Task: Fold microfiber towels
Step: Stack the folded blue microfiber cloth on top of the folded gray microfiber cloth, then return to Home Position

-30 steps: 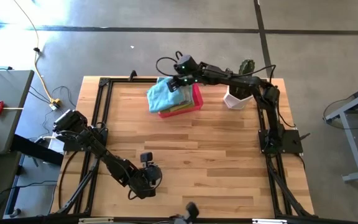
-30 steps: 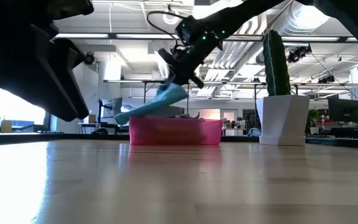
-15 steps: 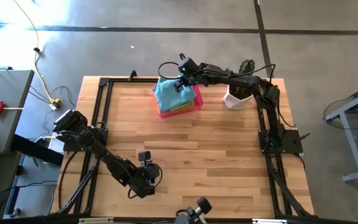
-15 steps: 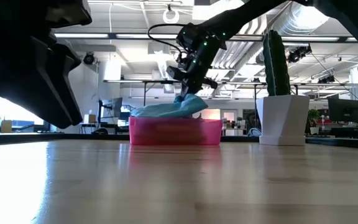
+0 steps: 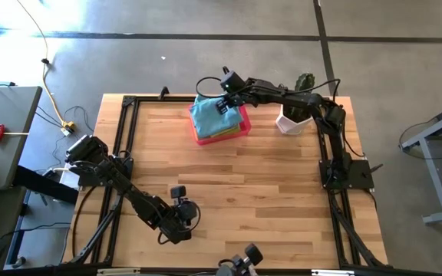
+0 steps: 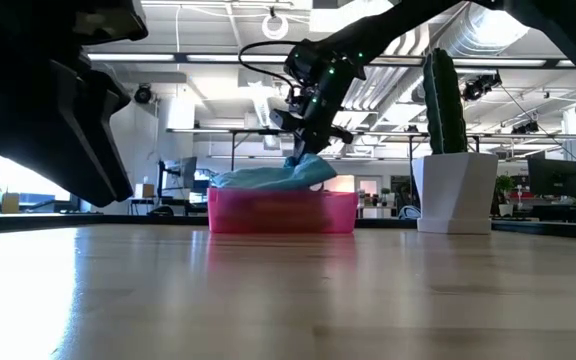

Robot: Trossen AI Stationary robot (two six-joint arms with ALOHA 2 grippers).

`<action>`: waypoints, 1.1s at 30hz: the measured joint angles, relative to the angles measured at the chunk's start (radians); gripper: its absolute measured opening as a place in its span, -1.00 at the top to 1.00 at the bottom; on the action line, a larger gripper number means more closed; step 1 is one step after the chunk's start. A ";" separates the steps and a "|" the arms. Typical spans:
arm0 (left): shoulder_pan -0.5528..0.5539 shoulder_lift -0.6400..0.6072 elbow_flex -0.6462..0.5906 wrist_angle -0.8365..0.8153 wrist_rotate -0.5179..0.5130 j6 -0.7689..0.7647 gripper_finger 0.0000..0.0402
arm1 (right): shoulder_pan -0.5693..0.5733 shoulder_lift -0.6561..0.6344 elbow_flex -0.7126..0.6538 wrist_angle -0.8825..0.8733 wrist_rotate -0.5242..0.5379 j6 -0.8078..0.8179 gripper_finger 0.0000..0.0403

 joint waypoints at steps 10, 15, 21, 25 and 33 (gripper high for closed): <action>0.000 0.000 0.000 0.000 0.000 0.000 0.34 | 0.001 -0.021 0.064 -0.037 -0.001 -0.021 0.18; 0.009 0.000 0.000 0.001 -0.001 0.027 0.34 | 0.026 -0.048 0.218 -0.228 0.035 -0.162 0.12; 0.041 0.000 0.024 -0.002 -0.014 0.118 0.34 | 0.107 -0.055 0.391 -0.513 0.080 -0.249 0.20; 0.061 -0.019 0.057 -0.064 -0.096 0.143 0.34 | 0.175 -0.056 0.422 -0.666 0.124 -0.293 0.27; 0.064 -0.159 0.092 -0.355 -0.182 0.136 0.34 | 0.211 -0.212 0.165 -0.743 0.174 -0.245 0.29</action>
